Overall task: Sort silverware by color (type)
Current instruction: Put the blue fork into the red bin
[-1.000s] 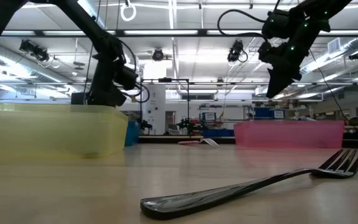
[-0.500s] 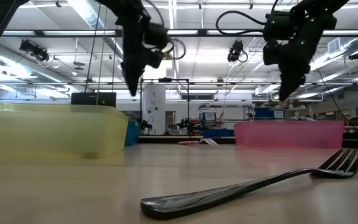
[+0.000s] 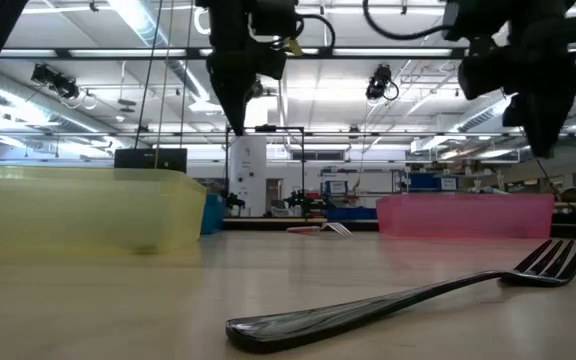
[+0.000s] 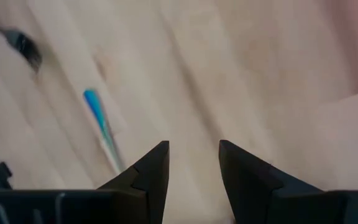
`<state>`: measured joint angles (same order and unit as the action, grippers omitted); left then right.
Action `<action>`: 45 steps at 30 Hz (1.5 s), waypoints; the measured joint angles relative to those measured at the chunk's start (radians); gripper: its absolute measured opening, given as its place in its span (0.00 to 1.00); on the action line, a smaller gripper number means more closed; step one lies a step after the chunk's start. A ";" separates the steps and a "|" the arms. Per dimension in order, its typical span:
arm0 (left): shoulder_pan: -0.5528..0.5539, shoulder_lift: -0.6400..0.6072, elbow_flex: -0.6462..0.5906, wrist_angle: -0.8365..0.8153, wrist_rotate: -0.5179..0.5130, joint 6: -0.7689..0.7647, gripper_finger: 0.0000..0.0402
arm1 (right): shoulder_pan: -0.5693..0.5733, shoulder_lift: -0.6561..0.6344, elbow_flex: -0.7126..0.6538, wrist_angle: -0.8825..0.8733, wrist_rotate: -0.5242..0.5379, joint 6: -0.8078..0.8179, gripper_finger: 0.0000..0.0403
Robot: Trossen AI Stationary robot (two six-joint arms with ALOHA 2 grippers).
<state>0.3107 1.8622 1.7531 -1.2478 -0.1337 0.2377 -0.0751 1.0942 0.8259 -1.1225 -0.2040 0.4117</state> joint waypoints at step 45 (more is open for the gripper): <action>-0.319 -0.001 0.000 -0.012 0.000 -0.176 0.28 | 0.846 0.425 -0.155 0.445 0.205 0.607 0.37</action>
<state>-0.0078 1.8610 1.7531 -1.2602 -0.1341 0.0612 0.7713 1.5189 0.6713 -0.6771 0.0010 1.0187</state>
